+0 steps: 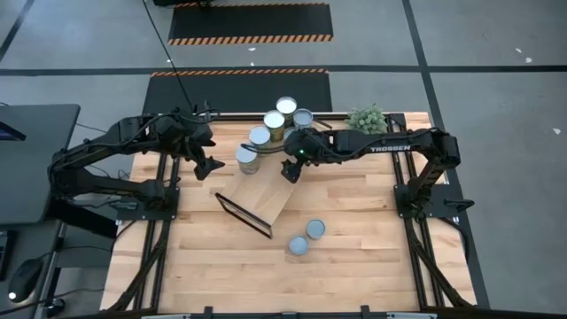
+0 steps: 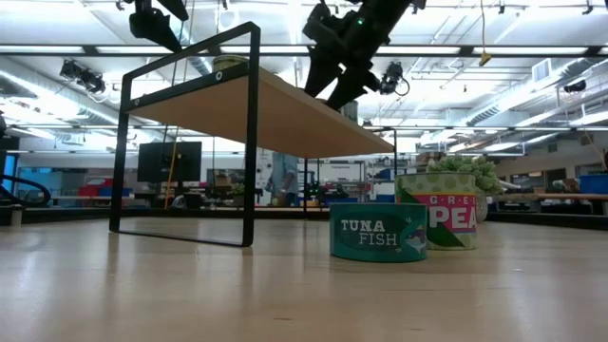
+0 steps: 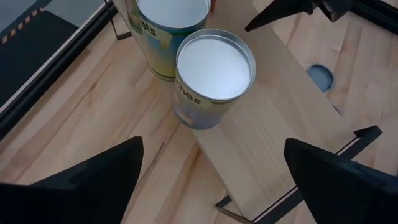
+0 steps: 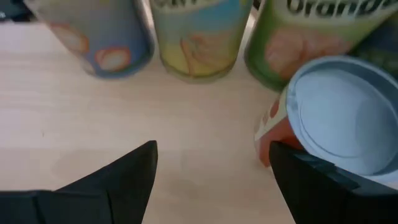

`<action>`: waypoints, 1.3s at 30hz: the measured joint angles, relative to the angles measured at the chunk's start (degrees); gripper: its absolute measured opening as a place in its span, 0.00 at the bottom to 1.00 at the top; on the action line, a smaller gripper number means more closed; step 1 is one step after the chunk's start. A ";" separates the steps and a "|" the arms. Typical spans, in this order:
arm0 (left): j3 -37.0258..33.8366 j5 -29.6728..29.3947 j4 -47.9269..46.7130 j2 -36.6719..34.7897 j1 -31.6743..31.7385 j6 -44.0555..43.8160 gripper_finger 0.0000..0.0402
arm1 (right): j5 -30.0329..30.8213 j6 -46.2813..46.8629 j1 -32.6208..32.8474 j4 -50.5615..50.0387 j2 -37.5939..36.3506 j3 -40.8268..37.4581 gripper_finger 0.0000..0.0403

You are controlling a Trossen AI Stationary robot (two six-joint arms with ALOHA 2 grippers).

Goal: Pick and place cans onto a shelf
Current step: Put the canned tomatoes on the shelf, then put the canned green peas on the shelf

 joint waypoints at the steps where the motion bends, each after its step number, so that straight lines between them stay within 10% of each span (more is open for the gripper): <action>1: 0.00 -0.01 0.00 0.00 0.00 0.00 0.99 | -0.22 -0.48 -0.16 0.64 0.00 0.00 0.78; 14: 0.00 -0.01 -0.35 0.00 0.00 -0.04 0.99 | -11.59 -7.82 3.70 -12.21 -7.30 1.10 0.78; 39: 0.00 -0.68 -0.28 0.00 0.02 0.90 0.99 | -19.40 -7.11 18.66 9.59 -6.35 -24.86 0.97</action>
